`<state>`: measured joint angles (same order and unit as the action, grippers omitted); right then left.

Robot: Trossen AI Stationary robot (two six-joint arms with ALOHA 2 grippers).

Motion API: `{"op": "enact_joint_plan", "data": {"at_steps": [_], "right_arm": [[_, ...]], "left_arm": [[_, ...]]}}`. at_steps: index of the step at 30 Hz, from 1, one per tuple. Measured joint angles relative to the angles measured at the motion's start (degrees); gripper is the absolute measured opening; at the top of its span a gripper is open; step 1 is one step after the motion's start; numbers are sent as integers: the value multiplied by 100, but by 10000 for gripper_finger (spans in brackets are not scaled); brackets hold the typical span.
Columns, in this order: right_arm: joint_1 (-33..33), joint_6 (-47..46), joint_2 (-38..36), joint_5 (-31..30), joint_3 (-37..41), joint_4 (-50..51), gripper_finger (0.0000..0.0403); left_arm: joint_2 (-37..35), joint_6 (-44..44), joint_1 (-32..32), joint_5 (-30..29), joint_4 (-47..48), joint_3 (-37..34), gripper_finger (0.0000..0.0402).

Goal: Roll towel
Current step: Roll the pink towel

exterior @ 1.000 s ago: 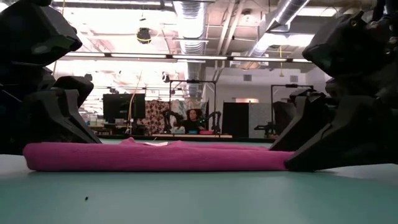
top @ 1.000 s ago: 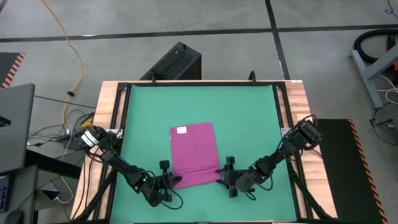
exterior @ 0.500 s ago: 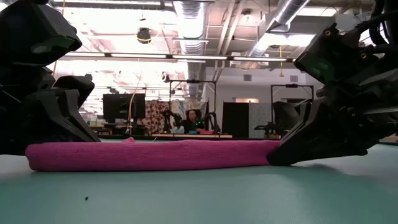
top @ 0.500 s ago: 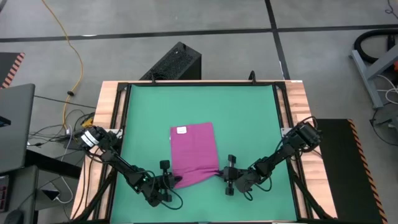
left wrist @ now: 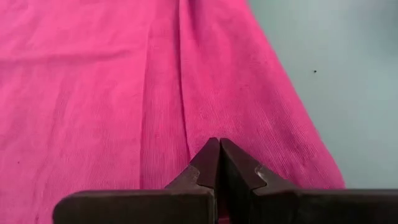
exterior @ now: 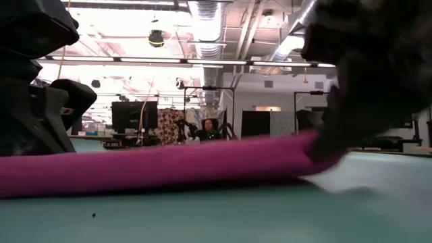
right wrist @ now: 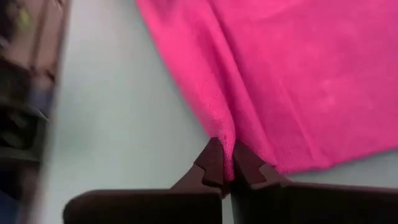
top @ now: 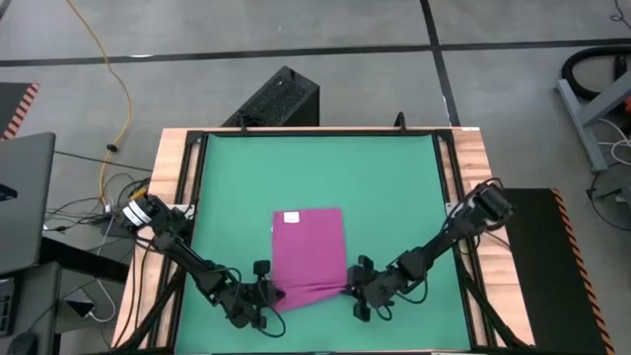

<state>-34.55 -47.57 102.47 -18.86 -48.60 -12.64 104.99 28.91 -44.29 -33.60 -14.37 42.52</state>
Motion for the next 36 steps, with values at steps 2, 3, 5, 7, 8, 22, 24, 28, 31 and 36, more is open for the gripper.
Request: {"op": "enact_joint_plan", "data": {"at_steps": [2,3,5,7,8,22,24,28,31,36], "right_arm": [[70,-296,-73,61,-123,-11,16],[118,-466,-105,109,-162,4,16],[218,-829,-199,204,-214,101,16],[312,-1108,-281,284,-230,231,16],[351,-1266,-301,295,-230,368,16],[822,-2138,-266,570,-230,1107,16],[895,-2142,-266,571,-230,1108,16],[1028,-2118,-266,606,-230,1110,16],[1203,-2095,-197,811,-236,1022,16],[1401,-1827,-189,965,-236,740,15]], "left_arm": [[-2,-10,0,2,2,0,0],[-2,-14,0,20,2,0,0],[-4,-18,2,78,2,2,0],[-11,-30,2,92,-71,4,0],[-13,-62,2,129,-100,4,0],[-13,-178,-77,802,-584,11,0],[-13,-178,-83,810,-593,11,0],[-13,-179,-80,907,-584,11,0],[-18,-173,-37,1080,-601,11,0],[-26,-156,89,1447,-600,13,0]]}}
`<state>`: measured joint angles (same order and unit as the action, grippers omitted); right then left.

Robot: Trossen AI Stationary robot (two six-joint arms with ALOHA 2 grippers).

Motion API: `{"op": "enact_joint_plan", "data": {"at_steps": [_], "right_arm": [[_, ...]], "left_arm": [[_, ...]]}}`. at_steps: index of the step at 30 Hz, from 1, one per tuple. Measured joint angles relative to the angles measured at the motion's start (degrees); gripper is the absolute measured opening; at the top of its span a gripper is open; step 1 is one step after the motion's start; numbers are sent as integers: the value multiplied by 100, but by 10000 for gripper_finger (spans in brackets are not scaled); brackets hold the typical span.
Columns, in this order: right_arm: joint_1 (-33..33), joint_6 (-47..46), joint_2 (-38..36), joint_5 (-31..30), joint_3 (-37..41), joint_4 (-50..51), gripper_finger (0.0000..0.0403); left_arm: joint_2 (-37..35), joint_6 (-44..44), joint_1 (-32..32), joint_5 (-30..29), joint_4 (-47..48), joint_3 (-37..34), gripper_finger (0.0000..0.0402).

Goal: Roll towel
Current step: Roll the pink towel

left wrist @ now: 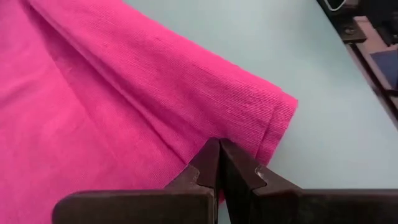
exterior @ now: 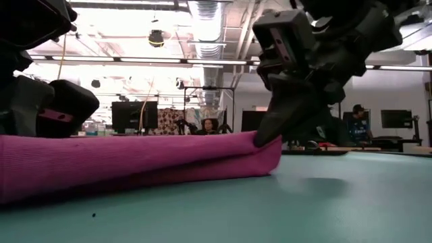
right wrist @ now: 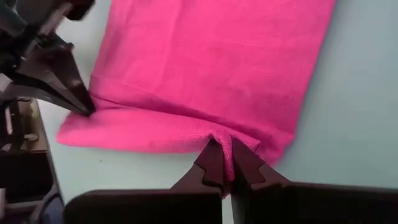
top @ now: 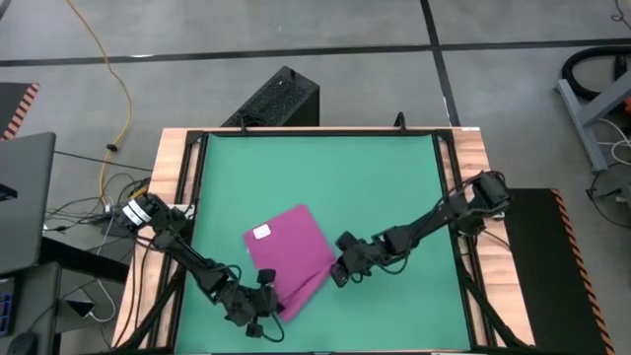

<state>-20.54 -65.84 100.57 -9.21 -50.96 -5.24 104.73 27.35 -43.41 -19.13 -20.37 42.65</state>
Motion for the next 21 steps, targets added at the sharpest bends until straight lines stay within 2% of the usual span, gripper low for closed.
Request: {"op": "enact_joint_plan", "data": {"at_steps": [10,15,18,21], "right_arm": [[203,81,93,307,2,-25,15],[227,120,311,351,2,-94,15],[230,128,364,345,0,-189,15],[230,138,365,340,0,-209,15]], "left_arm": [[-6,-15,84,257,-16,0,0],[-418,42,-35,259,197,-4,0],[-843,185,-173,-67,433,0,0],[-1135,272,-353,-748,605,-2,0]]}}
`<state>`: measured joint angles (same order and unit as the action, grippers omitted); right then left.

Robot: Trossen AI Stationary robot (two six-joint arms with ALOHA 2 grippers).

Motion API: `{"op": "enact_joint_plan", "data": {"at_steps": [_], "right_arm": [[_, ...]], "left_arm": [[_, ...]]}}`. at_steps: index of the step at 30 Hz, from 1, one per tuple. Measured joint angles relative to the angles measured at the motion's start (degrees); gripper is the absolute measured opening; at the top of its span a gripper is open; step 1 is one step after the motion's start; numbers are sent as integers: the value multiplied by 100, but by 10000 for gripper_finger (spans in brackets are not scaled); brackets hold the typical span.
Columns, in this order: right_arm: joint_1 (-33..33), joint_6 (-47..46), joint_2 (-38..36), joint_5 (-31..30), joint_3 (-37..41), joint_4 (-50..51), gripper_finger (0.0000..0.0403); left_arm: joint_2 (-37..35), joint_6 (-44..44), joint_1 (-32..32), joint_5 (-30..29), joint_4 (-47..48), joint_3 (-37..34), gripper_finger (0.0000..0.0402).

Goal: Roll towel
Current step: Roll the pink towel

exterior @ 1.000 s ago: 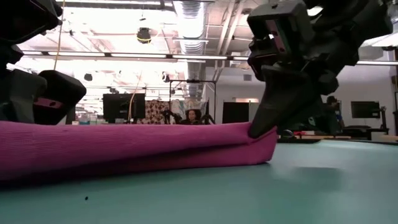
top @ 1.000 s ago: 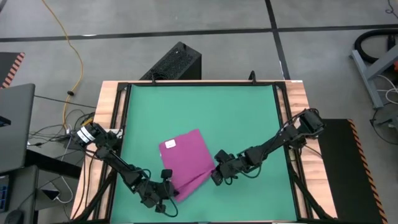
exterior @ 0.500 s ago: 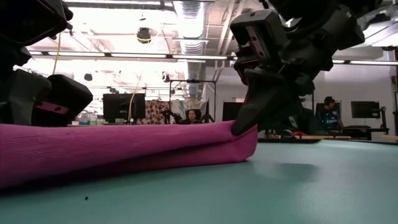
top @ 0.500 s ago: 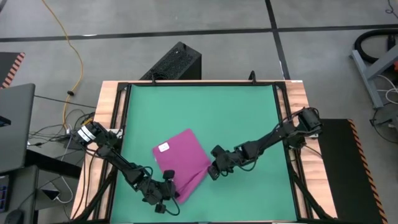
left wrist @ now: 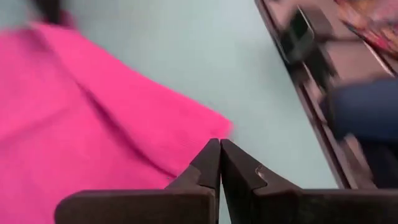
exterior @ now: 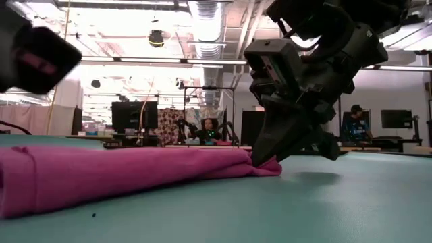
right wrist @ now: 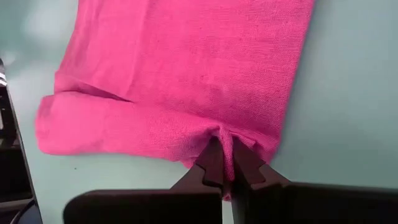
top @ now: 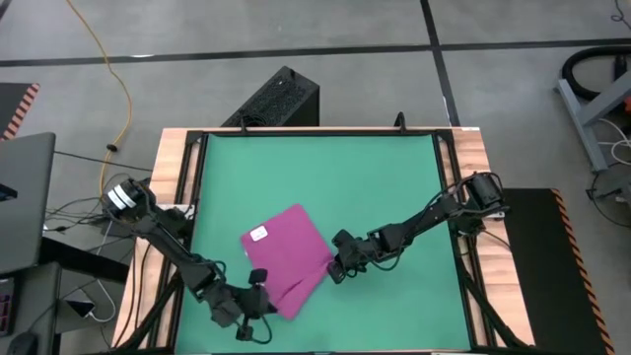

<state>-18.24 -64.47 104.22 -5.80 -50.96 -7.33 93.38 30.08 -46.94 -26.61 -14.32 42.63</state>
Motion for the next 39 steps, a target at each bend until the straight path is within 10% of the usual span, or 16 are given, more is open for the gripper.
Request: {"op": "enact_joint_plan", "data": {"at_steps": [12,24,39], "right_arm": [[-62,169,13,-88,9,-190,15],[-590,99,13,-573,9,-168,16],[-1760,-1007,13,-1696,7,-406,17]], "left_arm": [[1211,-917,-445,-1592,1816,1874,0],[2019,777,-733,-3331,3486,2119,0],[1719,-1294,218,-1447,1060,693,0]]}}
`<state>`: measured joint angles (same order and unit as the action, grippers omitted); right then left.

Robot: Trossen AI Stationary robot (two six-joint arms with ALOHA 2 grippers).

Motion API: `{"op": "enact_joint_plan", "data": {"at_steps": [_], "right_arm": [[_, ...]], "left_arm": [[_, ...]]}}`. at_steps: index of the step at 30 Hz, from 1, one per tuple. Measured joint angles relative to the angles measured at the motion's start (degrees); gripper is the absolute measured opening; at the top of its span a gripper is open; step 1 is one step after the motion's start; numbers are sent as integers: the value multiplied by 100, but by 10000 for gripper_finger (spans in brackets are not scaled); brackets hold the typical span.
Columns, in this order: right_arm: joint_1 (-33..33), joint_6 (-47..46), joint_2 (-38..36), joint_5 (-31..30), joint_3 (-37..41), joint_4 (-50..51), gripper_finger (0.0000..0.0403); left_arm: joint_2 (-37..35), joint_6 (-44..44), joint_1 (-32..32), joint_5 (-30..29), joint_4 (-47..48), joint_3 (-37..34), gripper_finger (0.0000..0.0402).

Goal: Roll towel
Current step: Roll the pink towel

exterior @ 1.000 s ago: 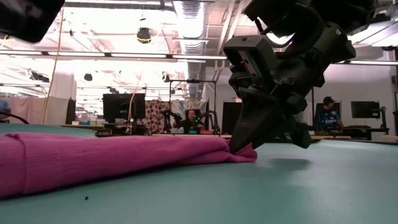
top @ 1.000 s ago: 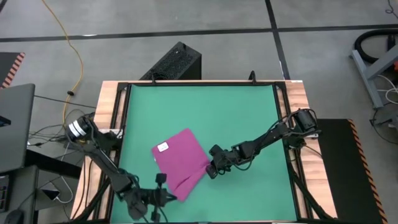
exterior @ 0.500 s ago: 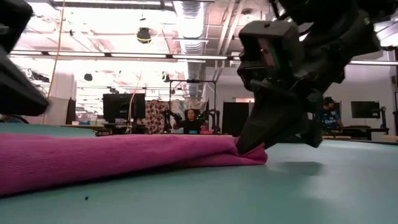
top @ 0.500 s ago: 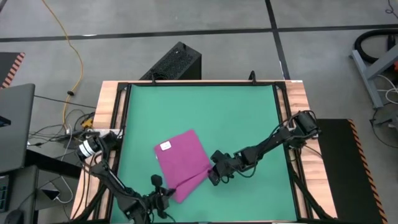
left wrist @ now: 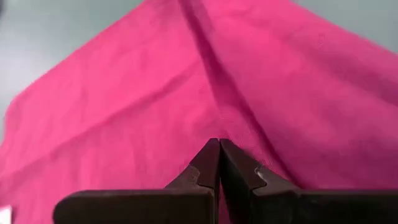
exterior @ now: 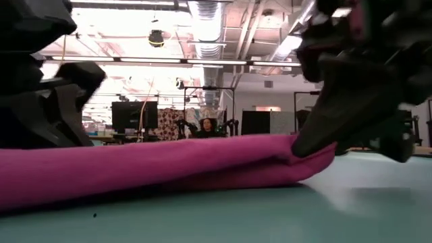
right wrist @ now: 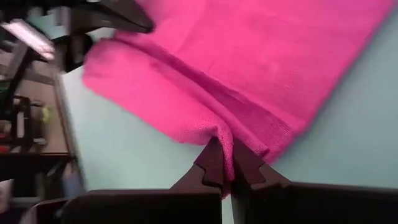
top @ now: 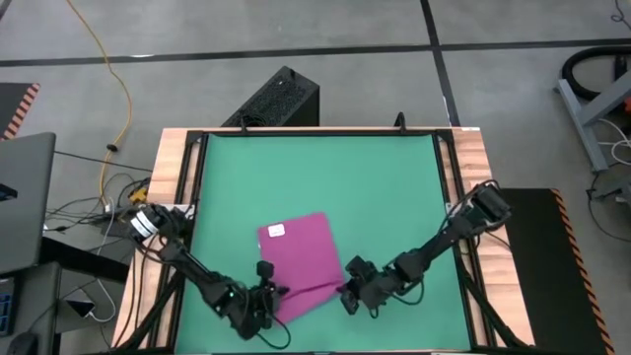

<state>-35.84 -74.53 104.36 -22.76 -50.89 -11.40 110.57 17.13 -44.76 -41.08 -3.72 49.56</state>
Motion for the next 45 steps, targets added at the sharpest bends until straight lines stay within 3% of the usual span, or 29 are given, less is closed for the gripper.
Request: {"op": "enact_joint_plan", "data": {"at_steps": [7,13,20,27,31,34,37,41,45], "right_arm": [[-100,-114,0,-125,-79,-158,18],[373,-110,0,539,-229,386,18],[864,87,0,826,-232,595,18],[931,-185,-15,929,-247,1363,18],[926,-185,-17,920,-247,1392,18],[921,-171,-17,920,-245,1394,18],[921,-129,-17,913,-243,1402,18],[921,-33,-15,911,-238,1401,18],[893,-1,-15,885,-238,1400,18]], "left_arm": [[-236,-686,473,1219,-433,-258,0],[-339,-956,740,1953,-515,-260,0],[-346,-1027,766,2236,-626,-262,0],[-657,-621,600,2291,-417,-282,0],[-1246,-89,298,1934,91,-291,0],[-1740,302,-105,1054,621,-266,0],[-1869,237,-650,-16,433,-262,0],[-1611,-764,-1108,-2,-332,-252,1],[-1195,-1277,-1244,-228,-411,68,17]]}}
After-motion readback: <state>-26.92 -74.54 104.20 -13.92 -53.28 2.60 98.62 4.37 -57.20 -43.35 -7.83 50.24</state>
